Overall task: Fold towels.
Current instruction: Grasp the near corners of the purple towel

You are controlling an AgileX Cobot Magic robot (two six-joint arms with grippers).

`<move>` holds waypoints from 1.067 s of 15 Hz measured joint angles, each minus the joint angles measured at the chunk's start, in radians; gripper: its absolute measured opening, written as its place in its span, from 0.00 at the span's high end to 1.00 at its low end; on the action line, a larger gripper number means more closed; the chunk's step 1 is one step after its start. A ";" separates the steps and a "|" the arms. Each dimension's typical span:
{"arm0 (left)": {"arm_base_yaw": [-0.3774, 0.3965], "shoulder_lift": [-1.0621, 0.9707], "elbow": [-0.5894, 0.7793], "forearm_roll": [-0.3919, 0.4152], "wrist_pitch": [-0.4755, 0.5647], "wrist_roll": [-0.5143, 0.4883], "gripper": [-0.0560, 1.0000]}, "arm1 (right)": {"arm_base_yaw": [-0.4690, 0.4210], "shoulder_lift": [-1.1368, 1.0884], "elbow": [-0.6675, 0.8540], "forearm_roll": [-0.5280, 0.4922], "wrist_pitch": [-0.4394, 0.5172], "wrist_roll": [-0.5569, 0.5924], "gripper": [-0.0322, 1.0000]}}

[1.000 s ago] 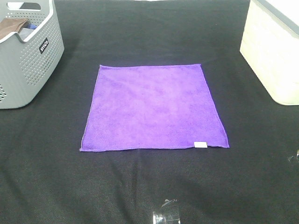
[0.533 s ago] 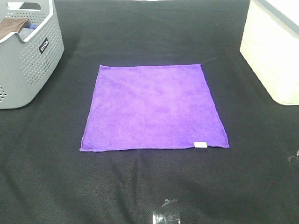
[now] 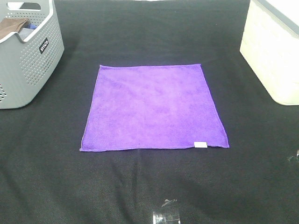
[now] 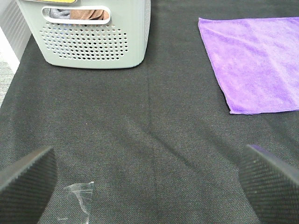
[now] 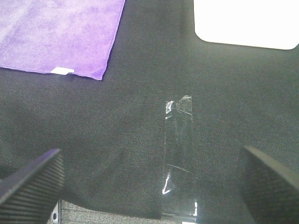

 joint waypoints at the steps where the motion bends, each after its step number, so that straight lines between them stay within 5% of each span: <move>1: 0.000 0.000 0.000 0.000 0.000 0.000 0.01 | 0.000 0.000 0.000 0.000 0.000 0.000 0.04; 16: 0.000 0.000 0.000 0.000 0.000 0.000 0.01 | 0.000 0.000 0.000 0.000 0.000 0.000 0.04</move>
